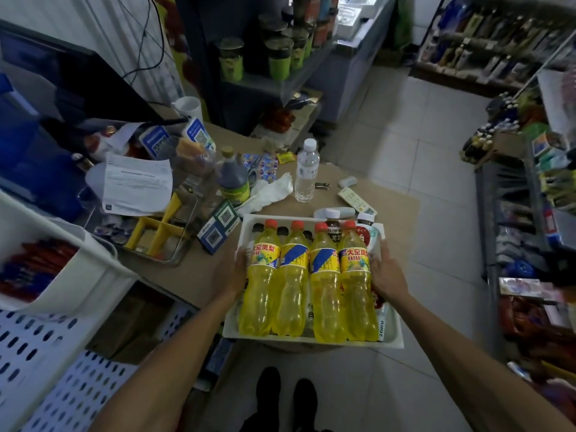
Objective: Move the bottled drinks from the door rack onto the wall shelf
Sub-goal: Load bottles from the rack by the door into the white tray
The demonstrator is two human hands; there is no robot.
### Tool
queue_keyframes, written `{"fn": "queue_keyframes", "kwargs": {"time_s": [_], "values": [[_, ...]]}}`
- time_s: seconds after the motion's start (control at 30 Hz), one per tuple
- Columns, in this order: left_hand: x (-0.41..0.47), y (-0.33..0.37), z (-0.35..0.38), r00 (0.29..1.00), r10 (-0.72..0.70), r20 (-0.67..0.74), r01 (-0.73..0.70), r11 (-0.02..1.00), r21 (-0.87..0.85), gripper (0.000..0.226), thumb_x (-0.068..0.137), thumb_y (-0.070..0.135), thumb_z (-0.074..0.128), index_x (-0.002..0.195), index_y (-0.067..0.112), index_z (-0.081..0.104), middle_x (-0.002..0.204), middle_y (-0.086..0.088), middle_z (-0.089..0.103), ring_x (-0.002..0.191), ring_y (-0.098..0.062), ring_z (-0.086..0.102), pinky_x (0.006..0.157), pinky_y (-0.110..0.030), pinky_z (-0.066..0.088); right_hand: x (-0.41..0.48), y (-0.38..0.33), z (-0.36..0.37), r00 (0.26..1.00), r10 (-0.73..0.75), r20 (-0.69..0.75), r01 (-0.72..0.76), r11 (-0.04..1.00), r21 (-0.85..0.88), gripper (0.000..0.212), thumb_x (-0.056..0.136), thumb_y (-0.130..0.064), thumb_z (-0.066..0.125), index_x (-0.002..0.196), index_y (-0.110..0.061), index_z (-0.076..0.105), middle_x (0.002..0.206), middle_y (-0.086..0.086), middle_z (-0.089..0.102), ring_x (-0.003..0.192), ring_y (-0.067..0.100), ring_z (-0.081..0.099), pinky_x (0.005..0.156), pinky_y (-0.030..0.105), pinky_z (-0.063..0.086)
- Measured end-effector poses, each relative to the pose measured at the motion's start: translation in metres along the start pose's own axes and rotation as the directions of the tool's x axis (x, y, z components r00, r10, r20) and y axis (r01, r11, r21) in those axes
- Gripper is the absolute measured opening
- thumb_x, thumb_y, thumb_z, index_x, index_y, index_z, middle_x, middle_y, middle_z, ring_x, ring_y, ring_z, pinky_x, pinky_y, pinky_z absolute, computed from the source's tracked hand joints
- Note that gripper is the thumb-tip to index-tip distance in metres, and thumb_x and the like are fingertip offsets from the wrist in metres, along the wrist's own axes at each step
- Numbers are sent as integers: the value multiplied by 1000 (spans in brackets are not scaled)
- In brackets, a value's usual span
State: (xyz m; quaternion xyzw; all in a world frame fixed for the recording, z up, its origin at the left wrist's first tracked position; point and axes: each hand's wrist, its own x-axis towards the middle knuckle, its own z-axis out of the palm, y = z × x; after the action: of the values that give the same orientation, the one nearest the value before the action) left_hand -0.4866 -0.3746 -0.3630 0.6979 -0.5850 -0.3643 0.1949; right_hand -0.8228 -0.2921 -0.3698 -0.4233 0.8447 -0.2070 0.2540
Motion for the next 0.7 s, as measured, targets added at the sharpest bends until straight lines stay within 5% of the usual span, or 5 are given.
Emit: {"fn": "queue_keyframes", "kwargs": {"time_s": [0.13,0.23,0.5,0.7], "values": [[-3,3,0,1000,13,1,-13,1000,-21,45,103,44,31,108,10,60,96,-5,60,89,-22,58,68,-29,32,-4,0,3,997,58,-51,-61,997,-47,57,97,-57,24,149,-44,6,106,21,63,82,34,64,76,46,55],[0,-2,1,1000,8,1,-8,1000,-13,44,103,45,32,111,11,59,102,-7,62,84,-15,51,68,-28,32,-4,-2,4,991,99,-90,-106,991,-81,55,97,-56,26,149,-44,11,111,21,61,90,36,62,79,46,53],[-2,2,1,998,-59,-21,58,998,-22,53,100,52,34,114,6,58,107,-13,64,99,-32,61,71,-31,38,-14,-11,-6,984,169,-63,-166,985,48,51,104,-43,29,153,-31,22,147,14,44,129,37,46,103,52,39],[6,15,3,985,-173,26,174,984,-33,46,103,47,31,94,12,59,92,-5,57,84,-24,55,70,-31,37,-9,-7,-11,956,285,-73,-259,932,255,42,105,-40,27,114,-7,52,107,12,60,89,23,53,77,35,42]]}}
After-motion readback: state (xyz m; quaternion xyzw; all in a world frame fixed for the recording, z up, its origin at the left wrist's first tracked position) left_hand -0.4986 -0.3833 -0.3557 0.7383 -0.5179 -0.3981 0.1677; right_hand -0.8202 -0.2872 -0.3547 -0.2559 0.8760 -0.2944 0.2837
